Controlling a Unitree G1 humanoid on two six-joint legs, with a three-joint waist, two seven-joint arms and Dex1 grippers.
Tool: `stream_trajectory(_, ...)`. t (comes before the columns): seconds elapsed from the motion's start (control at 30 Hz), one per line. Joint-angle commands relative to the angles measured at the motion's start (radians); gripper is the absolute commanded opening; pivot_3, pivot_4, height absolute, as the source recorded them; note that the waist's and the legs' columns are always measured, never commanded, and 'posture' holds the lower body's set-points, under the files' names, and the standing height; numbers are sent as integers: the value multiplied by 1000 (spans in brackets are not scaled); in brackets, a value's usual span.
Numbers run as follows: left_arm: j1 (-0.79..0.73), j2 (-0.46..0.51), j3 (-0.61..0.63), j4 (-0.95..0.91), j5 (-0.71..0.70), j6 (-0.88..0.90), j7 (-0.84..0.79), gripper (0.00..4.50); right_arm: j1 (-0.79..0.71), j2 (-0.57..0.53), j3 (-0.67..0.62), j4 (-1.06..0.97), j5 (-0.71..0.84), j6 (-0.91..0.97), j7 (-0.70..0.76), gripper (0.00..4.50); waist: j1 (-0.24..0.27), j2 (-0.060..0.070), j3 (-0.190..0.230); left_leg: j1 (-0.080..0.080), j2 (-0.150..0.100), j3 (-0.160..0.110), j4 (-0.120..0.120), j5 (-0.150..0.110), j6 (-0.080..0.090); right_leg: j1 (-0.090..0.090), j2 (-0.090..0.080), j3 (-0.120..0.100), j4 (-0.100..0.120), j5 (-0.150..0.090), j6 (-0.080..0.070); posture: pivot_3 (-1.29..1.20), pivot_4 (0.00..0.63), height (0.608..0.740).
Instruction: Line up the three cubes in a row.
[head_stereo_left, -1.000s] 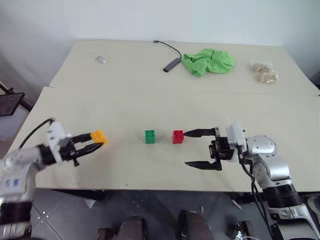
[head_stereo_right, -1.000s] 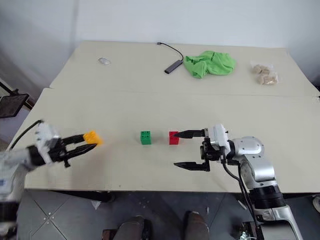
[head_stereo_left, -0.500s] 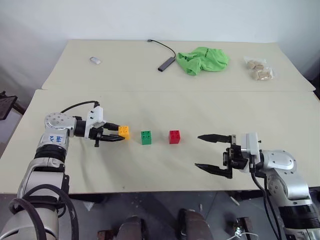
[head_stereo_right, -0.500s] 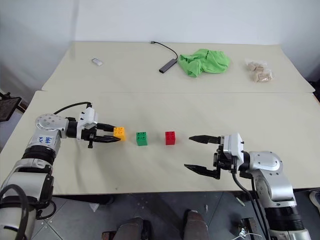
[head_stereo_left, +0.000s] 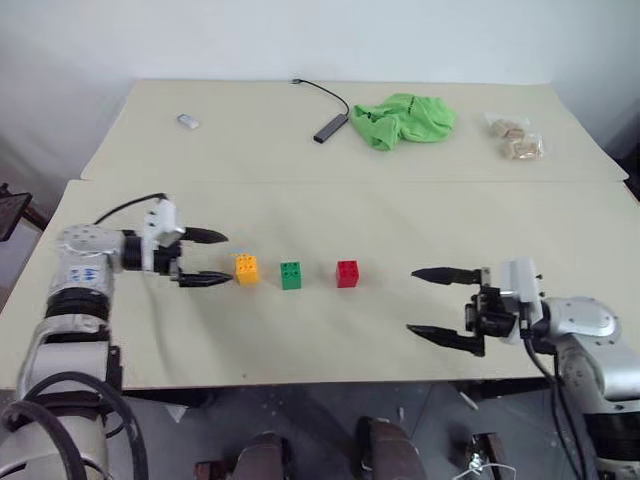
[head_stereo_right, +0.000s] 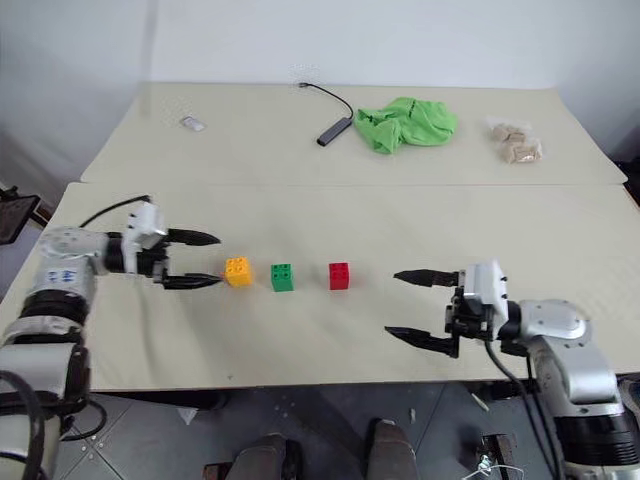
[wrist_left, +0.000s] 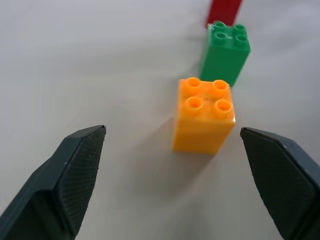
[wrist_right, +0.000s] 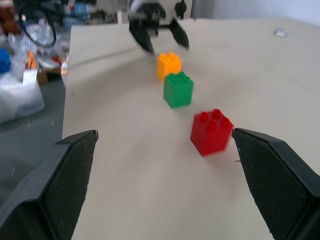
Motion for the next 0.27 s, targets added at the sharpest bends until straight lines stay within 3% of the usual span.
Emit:
stream_trajectory(0.03,85,81,82,-194,-92,71,-55,4482,-81,-49,-44,2,39,18,52,4500,0,0,0,0,1,0,0,0,0,0,0,0,0,0,0,0,150,740)
stream_trajectory(0.27,267,144,167,-428,-107,52,68,4482,-206,-76,-6,106,-24,-2,111,4500,22,0,0,0,0,-1,4,0,0,2,-1,0,0,0,0,0,150,740)
